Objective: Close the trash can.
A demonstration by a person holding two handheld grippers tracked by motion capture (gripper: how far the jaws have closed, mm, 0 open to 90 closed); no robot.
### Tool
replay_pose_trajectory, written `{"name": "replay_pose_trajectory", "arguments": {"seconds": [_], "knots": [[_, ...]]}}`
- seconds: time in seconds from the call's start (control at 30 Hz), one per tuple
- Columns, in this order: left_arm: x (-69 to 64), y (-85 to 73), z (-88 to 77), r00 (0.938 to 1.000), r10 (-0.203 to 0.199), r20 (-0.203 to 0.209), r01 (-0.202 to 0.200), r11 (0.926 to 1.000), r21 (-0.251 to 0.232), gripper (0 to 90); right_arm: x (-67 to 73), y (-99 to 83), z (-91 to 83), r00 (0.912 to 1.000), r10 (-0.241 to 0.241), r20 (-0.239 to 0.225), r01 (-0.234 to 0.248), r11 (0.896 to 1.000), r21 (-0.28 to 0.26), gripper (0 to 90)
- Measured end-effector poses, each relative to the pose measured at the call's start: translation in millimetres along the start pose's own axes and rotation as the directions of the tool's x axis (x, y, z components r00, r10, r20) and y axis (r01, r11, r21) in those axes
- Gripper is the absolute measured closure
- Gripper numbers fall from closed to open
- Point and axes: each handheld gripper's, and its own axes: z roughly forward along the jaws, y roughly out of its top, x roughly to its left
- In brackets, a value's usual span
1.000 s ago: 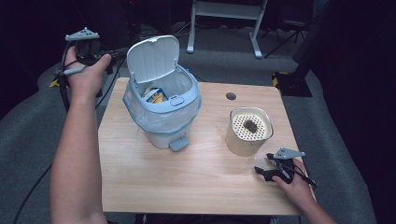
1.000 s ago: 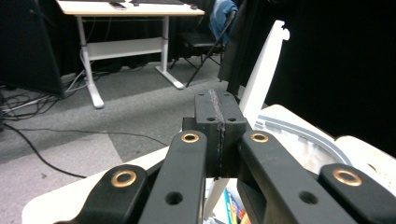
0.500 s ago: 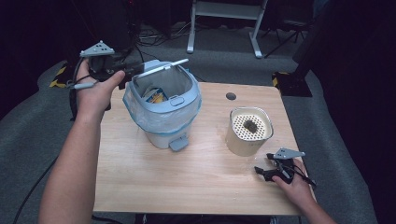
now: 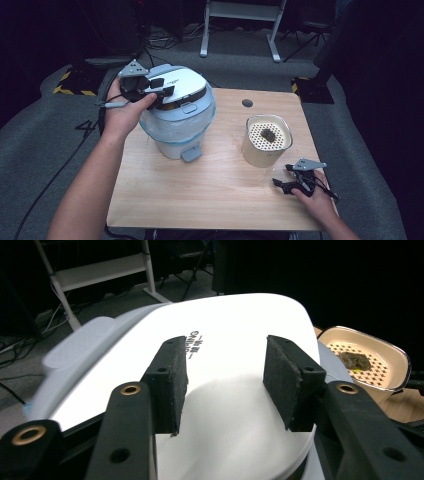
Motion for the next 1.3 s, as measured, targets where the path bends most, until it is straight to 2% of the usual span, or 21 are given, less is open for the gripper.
{"name": "replay_pose_trajectory", "arguments": {"seconds": [0.2,0.3,0.63,0.97,1.0,1.03,1.07,1.1,1.23,1.3], "knots": [[-10.7,-0.1,10.8,0.9996,0.023,0.015,-0.024,0.9994,0.026,49.7,0.0,0.0,0.0,1.0000,0.000,0.000,0.000,1.000,0.000,14.9],[-12.7,-1.4,17.2,0.9991,0.043,-0.001,-0.043,0.9957,0.082,44.1,0.0,0.0,0.0,1.0000,0.000,0.000,0.000,1.000,0.000,14.9],[-16.8,-2.7,26.5,0.9983,0.057,-0.011,-0.056,0.9963,0.064,42.8,0.0,0.0,0.0,1.0000,0.000,0.000,0.000,1.000,0.000,14.9],[-17.5,-0.8,28.2,0.9979,0.062,-0.019,-0.060,0.9949,0.081,43.3,0.1,0.0,0.0,1.0000,0.000,0.000,0.000,1.000,0.000,14.9],[-17.7,-0.4,28.1,0.9978,0.063,-0.021,-0.061,0.9945,0.085,43.3,0.1,0.0,0.0,1.0000,0.000,0.000,0.000,1.000,0.000,14.9],[-18.7,0.6,28.1,0.9953,0.089,-0.038,-0.083,0.9878,0.132,43.3,0.1,0.0,0.0,1.0000,0.000,0.000,0.000,1.000,0.000,14.9],[-20.4,0.0,29.1,0.9950,0.087,-0.051,-0.080,0.9900,0.116,44.8,0.1,0.0,0.0,1.0000,0.000,0.000,0.000,1.000,0.000,14.9],[-21.3,0.5,29.1,0.9944,0.091,-0.054,-0.084,0.9891,0.121,44.8,0.2,-0.1,0.1,1.0000,0.000,-0.001,0.000,1.000,-0.002,14.9],[-20.1,-0.5,29.7,0.9960,0.076,-0.047,-0.071,0.9924,0.101,44.8,0.3,-0.2,-0.1,1.0000,0.000,-0.001,0.000,1.000,-0.002,14.9],[-21.1,1.0,29.6,0.9950,0.080,-0.060,-0.073,0.9914,0.108,42.6,0.3,-0.2,-0.1,1.0000,0.000,-0.001,0.000,1.000,-0.002,14.9]]}}
